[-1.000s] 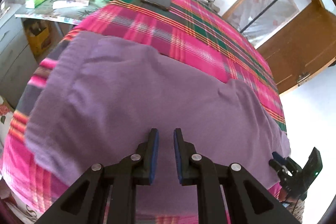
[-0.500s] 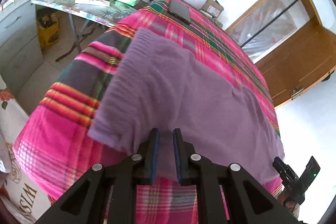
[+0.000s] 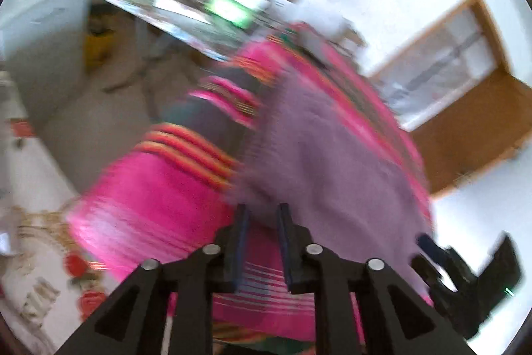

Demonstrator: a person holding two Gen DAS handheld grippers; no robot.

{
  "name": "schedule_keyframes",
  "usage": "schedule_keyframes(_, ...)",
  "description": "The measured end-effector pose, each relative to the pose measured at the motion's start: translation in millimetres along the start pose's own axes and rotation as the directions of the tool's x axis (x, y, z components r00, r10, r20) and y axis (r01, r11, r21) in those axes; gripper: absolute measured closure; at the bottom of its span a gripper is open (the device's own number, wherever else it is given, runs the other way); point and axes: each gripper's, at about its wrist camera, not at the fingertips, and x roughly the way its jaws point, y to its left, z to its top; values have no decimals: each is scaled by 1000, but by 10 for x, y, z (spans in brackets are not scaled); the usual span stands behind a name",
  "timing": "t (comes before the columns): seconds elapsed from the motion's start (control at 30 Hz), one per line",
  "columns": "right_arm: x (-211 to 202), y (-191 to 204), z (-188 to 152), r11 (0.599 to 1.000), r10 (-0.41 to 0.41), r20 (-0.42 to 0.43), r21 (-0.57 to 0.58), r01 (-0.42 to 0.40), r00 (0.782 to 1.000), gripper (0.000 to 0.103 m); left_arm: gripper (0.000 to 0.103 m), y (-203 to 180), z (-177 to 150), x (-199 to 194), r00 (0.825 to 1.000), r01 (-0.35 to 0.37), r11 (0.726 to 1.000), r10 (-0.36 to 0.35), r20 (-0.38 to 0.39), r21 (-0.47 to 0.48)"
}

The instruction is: Fold clothes

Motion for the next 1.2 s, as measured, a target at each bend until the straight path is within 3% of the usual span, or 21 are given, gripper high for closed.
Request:
schedule_keyframes(0.13, 272, 347, 162, 996, 65, 1, -60, -65, 998, 63, 85, 174, 18, -33, 999, 39, 997, -40, -14, -61)
schedule_keyframes(0.23, 434, 571, 251, 990, 125, 2, -69, -125, 992, 63, 85, 244, 16, -85, 1000, 27, 996, -26, 17, -86)
schedule_keyframes(0.47, 772, 970, 371, 976, 140, -32, -164, -144, 990, 56, 85, 375, 33, -82, 996, 84, 987, -82, 16, -140)
schedule_keyframes(0.57, 917, 1086, 430, 974, 107, -41, -197, -113, 993, 45, 85, 418, 41, -67, 994, 107, 981, -107, 11, -160)
schedule_keyframes(0.67, 1040, 1208, 461, 967, 86, -55, -235, -96, 995, 44, 83, 479, 74, -37, 989, 144, 967, -146, 4, -210)
schedule_keyframes(0.77, 1169, 1317, 450, 955, 2, -84, -294, -26, 996, 44, 76, 558, 139, 2, 980, 189, 944, -197, -1, -270)
schedule_keyframes(0.83, 1168, 1334, 462, 952, 1, -78, -306, -24, 997, 44, 72, 588, 194, 41, 973, 217, 930, -231, -12, -298)
schedule_keyframes(1.03, 1263, 1316, 531, 952, -41, -85, -307, 12, 996, 44, 72, 526, 299, 118, 968, 228, 922, -250, -31, -312)
schedule_keyframes(1.1, 1281, 1307, 545, 951, -40, -88, -308, 11, 995, 48, 72, 517, 321, 121, 965, 236, 918, -261, -37, -318)
schedule_keyframes(1.13, 1287, 1300, 546, 952, -42, -89, -307, 13, 995, 57, 72, 520, 332, 107, 963, 242, 915, -266, -33, -322)
schedule_keyframes(1.2, 1287, 1286, 554, 953, -39, -85, -301, 12, 996, 63, 71, 536, 361, 69, 960, 259, 907, -280, -15, -332)
